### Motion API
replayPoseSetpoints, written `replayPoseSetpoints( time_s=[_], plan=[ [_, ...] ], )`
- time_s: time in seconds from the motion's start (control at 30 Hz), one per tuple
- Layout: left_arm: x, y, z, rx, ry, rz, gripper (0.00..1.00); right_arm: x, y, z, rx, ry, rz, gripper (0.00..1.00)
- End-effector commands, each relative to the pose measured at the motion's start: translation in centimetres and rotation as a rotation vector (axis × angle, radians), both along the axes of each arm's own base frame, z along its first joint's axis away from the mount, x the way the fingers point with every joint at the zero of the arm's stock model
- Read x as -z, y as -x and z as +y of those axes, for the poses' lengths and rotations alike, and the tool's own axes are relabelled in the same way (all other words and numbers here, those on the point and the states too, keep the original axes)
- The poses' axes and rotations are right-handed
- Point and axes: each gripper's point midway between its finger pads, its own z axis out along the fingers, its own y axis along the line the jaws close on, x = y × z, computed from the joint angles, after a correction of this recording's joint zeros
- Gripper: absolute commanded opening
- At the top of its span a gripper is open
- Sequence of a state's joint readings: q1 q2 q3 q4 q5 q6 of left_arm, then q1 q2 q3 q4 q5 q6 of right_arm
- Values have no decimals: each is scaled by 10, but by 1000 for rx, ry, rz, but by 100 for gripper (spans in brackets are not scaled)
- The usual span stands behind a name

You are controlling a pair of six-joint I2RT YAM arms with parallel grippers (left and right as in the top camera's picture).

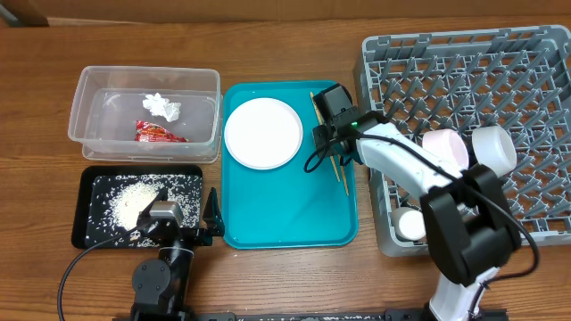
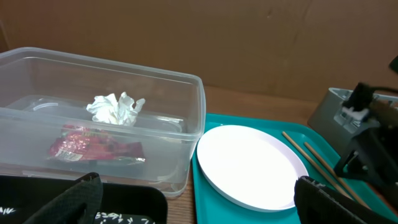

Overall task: Sort waste into correct bins and load items into the dishwasher
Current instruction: 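Lower the right gripper and pinch the wooden chopsticks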

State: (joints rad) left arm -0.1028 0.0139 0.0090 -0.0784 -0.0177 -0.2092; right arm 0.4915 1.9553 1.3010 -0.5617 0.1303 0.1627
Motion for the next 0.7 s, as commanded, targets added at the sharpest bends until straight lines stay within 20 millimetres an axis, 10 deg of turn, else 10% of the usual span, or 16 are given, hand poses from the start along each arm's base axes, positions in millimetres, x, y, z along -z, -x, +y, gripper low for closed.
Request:
replayPoseSetpoints(
  time_s=[0.0,0.3,0.67],
  plan=[
    [0,0,-1,5,9,-4,100,19,3,12,-67,-36,45,31],
    [0,0,-1,5,9,-4,100,45,22,8,-61,-3,159,4],
    [0,0,-1,5,9,-4,100,-95,24,0,53,-169,-31,4]
  ],
)
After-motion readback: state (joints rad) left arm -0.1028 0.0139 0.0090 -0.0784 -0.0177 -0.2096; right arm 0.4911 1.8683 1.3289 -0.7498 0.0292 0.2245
